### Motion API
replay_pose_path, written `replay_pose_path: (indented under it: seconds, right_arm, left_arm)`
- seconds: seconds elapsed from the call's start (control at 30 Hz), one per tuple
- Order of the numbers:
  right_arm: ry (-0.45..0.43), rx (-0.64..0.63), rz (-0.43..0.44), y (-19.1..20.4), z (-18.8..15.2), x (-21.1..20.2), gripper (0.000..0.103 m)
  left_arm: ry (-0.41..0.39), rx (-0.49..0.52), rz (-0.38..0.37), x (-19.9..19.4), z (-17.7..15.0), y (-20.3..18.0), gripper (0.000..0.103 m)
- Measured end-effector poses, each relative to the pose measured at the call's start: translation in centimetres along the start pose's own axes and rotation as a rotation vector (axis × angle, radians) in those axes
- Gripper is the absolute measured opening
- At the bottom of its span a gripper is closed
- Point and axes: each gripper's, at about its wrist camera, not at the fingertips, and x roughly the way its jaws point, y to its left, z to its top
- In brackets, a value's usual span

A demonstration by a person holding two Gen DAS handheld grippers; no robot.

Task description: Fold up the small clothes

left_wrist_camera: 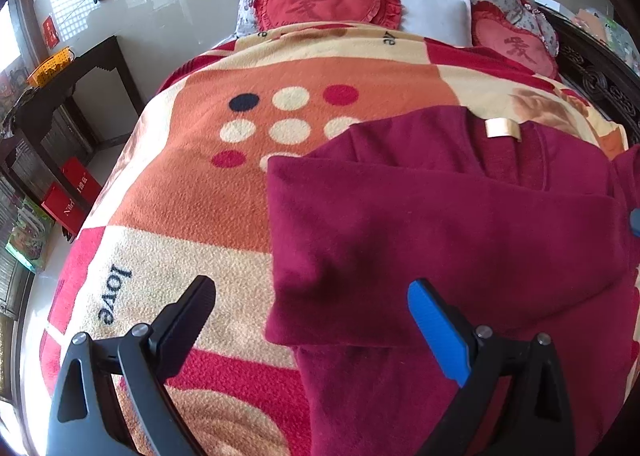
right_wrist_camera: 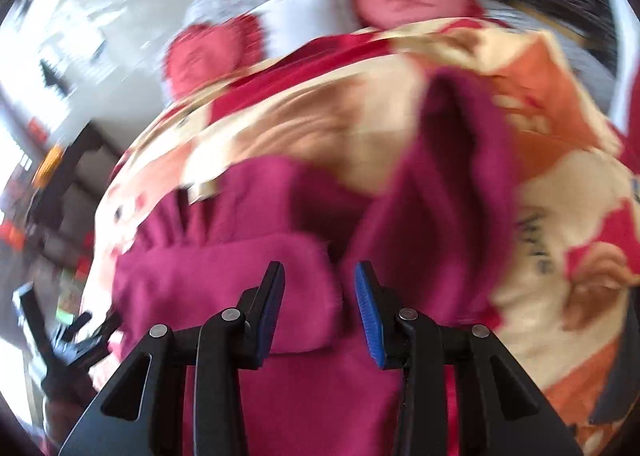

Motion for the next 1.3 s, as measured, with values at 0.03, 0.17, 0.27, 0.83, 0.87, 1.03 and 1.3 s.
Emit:
replay_pose_path:
  seconds: [0.03,0.17,0.27,0.83,0.87,1.03,1.3]
  right_arm:
    - [0.017,-0.032,-0.010,1.1,-0.2,0.9,0.017]
    - [0.032,-0.096,-0.071,2.5,-0.5,2.8,0.017]
    - [0.057,-0.125,-0.063,2.7,-0.6,4.2,0.017]
    - [-0.002,-0.109,-0.151,1.2,-0.2,3.1,0.019]
    - [-0.016,-0.093,-0.139,1.2,-0.3,2.7,0.019]
    - [-0.013,-0.094,-0.181,1.0,-0.5,2.8,0.020]
    - [0.060,-0.090,-0.153,0.4,-0.8,4.9,0.019]
  left_arm:
    - [0.003,-0.001,0.002,0.2,0.0,0.2,0.100]
    - [0.032,-0.035,0.013,1.6,-0.2,1.5,0.100]
    - [0.060,-0.064,0.003,2.6,-0.6,2.1,0.100]
    - [0.053,-0.058,0.004,2.5,-0.6,1.9,0.100]
    - [0.053,-0.056,0.003,2.5,-0.6,1.9,0.100]
    - [0.053,-0.063,-0.001,2.4,-0.6,2.0,0.100]
    - [0.053,-0.062,-0.001,2.4,-0.7,2.1,0.100]
